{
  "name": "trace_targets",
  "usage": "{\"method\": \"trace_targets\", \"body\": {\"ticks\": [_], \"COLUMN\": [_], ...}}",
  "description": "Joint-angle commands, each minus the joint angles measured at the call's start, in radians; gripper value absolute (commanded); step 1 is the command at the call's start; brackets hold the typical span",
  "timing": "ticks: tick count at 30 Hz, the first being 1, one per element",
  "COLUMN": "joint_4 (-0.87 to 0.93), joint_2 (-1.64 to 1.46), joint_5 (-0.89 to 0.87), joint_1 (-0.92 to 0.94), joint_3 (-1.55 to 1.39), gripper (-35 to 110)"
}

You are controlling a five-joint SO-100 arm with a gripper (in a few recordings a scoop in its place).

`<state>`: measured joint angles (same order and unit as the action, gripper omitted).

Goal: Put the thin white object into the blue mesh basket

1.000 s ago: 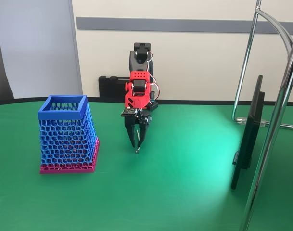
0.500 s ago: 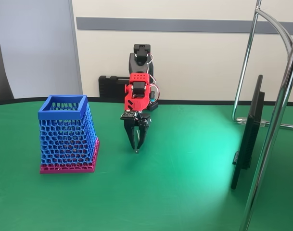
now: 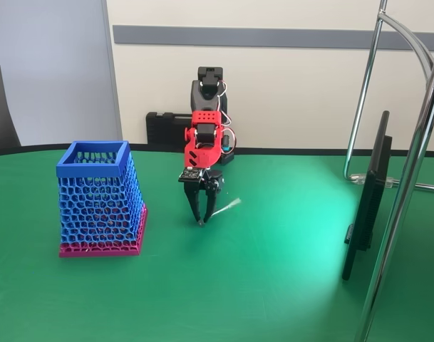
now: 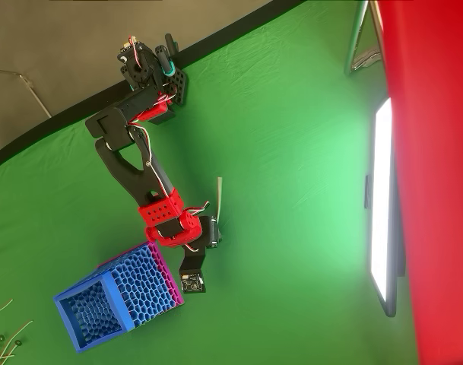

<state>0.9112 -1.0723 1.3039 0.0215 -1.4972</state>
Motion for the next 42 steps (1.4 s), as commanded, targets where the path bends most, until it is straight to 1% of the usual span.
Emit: {"method": "trace_targets", "body": {"ticks": [1, 8, 20, 27, 35, 42], "joint_4": [0.006, 0.011, 0.012, 0.014, 0.048, -0.002], "joint_2": [-0.008, 0.006, 0.014, 0.012, 0.000, -0.005], "joint_5": [0.000, -0.002, -0.008, -0.017, -0.043, -0.103], "joint_1": [-0.002, -0.002, -0.006, -0.006, -0.005, 0.025], "joint_3": [0.041, 0.057, 0.069, 0.101, 0.216, 0.396], "gripper": [11, 11, 1, 1, 1, 1]}}
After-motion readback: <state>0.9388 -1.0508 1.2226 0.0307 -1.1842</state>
